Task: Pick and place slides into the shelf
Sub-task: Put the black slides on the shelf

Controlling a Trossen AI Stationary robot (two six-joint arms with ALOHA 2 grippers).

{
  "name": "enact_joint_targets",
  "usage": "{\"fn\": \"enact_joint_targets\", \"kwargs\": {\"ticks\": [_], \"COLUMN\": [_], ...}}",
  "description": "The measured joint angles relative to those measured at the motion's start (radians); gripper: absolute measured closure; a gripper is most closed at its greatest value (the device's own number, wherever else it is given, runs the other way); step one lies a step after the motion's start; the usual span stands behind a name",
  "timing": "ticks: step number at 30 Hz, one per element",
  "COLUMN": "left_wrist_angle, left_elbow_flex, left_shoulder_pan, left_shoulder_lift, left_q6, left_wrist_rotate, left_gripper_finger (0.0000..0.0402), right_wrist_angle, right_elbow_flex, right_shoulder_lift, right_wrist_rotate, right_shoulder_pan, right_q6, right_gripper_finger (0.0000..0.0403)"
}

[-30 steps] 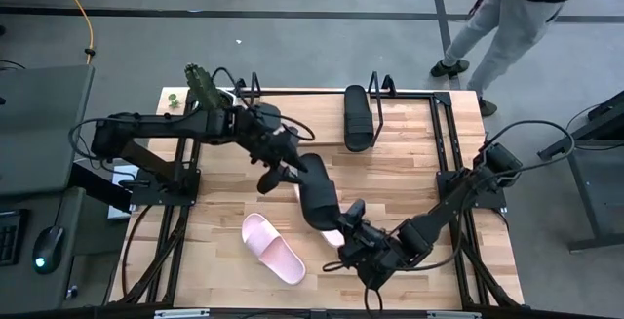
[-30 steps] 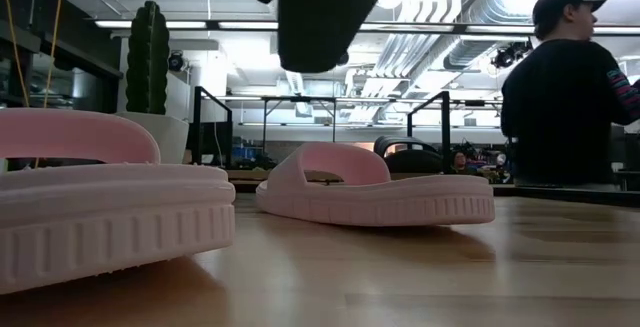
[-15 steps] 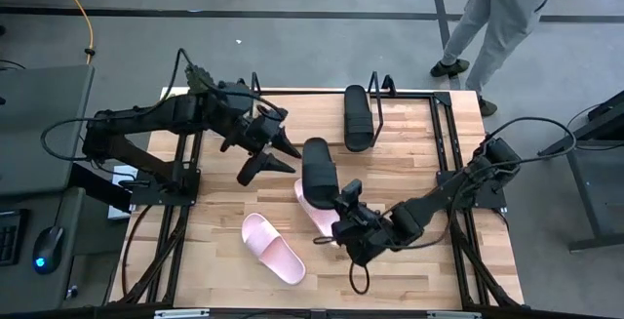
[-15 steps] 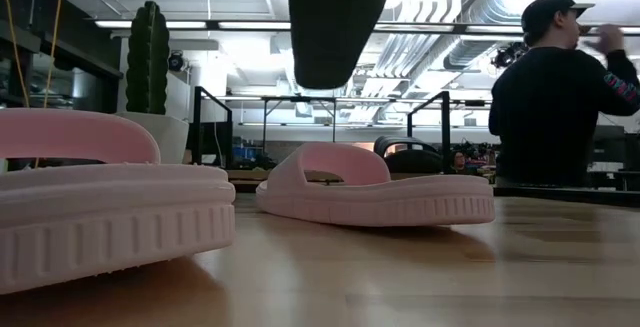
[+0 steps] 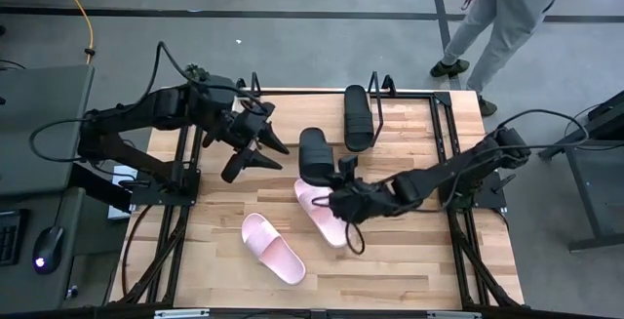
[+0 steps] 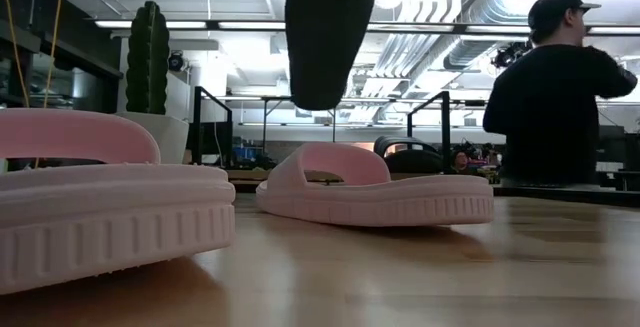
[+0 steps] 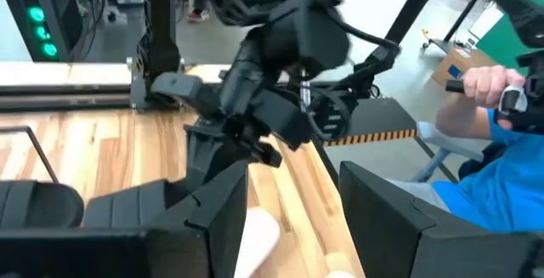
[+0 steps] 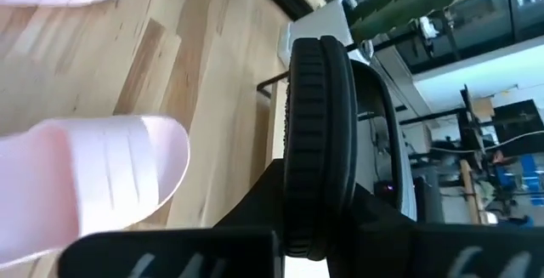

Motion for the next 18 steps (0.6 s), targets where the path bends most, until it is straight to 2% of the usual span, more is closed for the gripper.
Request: {"fn": "enact_joint_targets", "kwargs": {"ticks": [10,18], "left_wrist_angle": [0.004,0.005], "left_elbow_flex": [0.000,0.000], "left_shoulder_pan": [0.000,0.000], "left_shoulder_lift": [-0.016,-0.016], "left_q6": [0.000,0.000], "left_wrist_rotate": [0.000,-0.019], "left_gripper_finger": [0.0227,0.0227], "right_wrist_angle": [0.164,0.223], "right_elbow_flex": [-0.192,-0.274], "right_shoulder_lift": [-0.157,-0.176], "right_wrist_rotate": [-0.022,-0.022], "right_shoulder_pan": [-0.117,-0.203], "right_q6": [-0.116,-0.180], "right_gripper_finger": [0.0386,0.0386]}}
